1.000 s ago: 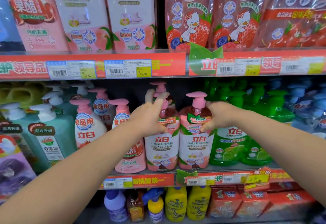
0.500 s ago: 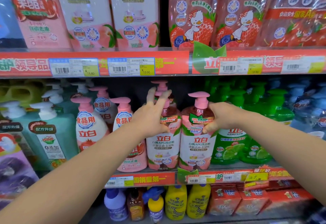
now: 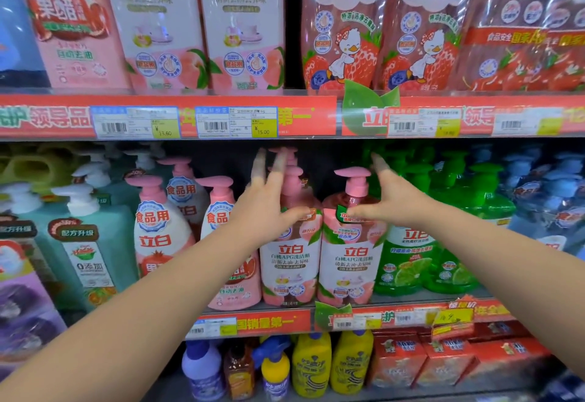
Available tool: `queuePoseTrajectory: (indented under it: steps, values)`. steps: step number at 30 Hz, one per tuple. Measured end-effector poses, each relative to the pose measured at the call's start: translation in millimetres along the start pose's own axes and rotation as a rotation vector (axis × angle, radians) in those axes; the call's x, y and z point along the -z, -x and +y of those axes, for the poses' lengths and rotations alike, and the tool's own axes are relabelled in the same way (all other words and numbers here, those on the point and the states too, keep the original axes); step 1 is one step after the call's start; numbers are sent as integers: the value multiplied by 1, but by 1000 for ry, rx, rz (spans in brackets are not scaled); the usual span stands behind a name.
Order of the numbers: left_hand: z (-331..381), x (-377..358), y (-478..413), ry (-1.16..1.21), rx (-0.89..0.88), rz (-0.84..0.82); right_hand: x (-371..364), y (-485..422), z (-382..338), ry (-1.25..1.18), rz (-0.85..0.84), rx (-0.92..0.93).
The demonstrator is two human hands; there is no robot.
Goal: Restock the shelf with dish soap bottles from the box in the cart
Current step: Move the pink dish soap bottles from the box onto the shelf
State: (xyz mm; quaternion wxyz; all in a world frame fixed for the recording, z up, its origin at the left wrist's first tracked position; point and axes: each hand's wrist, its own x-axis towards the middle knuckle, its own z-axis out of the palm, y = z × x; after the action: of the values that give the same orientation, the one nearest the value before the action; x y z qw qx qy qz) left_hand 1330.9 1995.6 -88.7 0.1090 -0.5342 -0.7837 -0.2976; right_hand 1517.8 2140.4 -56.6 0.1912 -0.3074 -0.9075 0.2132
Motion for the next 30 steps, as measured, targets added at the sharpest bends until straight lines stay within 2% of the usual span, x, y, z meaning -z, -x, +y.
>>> queuePoseTrajectory:
  steps: [2,4,6,10,17,21,23,27,30]
  values:
    - [3,0,0,81,110,7,-1,-1,-4,-53,59,22]
    - [5,-2,0,134,186,-26,-6,1,-8,-83,30,36]
    - [6,-5,2,84,214,-62,-13,2,-6,-92,5,39]
    - [5,-4,4,-15,190,-113,-19,3,-1,-22,56,-1]
    - [3,-7,9,-69,160,-73,-21,2,3,12,102,24]
    - [4,-11,13,70,154,-38,-22,2,1,15,103,-13]
    - [7,-11,16,118,144,17,-23,4,-1,-7,94,-16]
    - [21,-11,19,-119,21,195,-16,14,-1,-5,59,37]
    - [44,-13,18,-130,-96,240,5,24,13,106,67,85]
